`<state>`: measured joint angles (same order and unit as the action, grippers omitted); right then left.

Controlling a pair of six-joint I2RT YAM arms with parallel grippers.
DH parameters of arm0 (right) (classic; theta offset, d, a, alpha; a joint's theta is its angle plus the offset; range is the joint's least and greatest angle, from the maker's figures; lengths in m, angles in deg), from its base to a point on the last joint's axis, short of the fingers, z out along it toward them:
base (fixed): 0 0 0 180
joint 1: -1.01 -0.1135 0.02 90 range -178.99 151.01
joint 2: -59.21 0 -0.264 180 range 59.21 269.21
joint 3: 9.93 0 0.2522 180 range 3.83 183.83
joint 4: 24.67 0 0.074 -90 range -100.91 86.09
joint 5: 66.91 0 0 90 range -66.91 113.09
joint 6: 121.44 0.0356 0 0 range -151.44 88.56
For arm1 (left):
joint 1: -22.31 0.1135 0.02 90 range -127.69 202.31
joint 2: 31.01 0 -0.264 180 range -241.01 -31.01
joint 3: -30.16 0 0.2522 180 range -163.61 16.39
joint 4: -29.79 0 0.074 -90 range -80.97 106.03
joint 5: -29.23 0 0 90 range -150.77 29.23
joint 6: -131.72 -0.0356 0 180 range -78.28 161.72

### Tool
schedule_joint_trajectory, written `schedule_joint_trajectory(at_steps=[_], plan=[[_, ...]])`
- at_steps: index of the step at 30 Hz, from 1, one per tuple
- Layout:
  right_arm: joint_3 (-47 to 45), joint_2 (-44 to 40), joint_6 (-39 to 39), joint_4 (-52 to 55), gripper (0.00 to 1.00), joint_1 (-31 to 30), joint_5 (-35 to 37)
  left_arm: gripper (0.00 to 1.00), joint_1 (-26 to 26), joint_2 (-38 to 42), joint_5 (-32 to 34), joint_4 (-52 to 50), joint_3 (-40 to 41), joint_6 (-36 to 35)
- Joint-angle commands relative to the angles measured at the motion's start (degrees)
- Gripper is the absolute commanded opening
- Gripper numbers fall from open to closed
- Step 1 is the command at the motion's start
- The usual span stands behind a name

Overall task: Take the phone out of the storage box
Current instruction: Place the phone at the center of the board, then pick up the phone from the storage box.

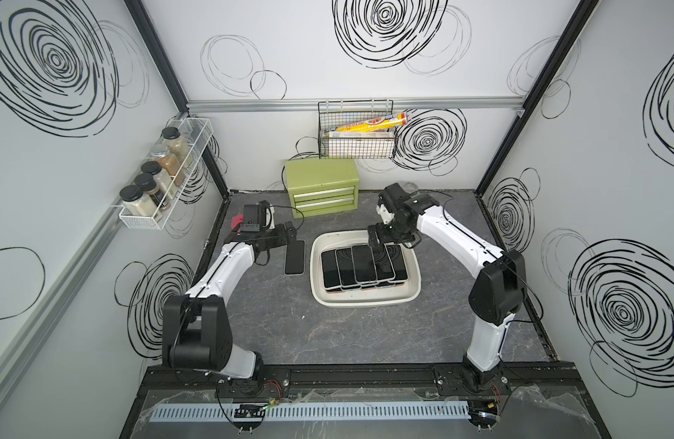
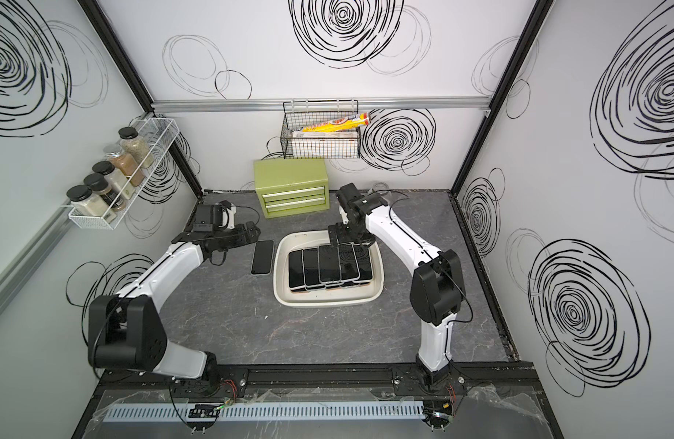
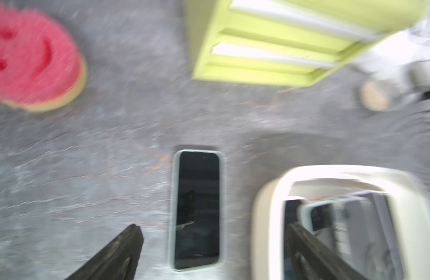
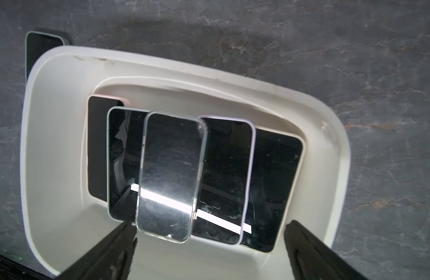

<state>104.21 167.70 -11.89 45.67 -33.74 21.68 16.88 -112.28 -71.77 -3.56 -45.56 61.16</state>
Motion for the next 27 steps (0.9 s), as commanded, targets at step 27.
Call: schedule_joint_trajectory(at_steps=[27], plan=[[2.9,13.1,6.6,-3.8,1.00,-5.9,3.5,0.99,-10.9,10.6,2.7,-6.9,4.2,8.8]])
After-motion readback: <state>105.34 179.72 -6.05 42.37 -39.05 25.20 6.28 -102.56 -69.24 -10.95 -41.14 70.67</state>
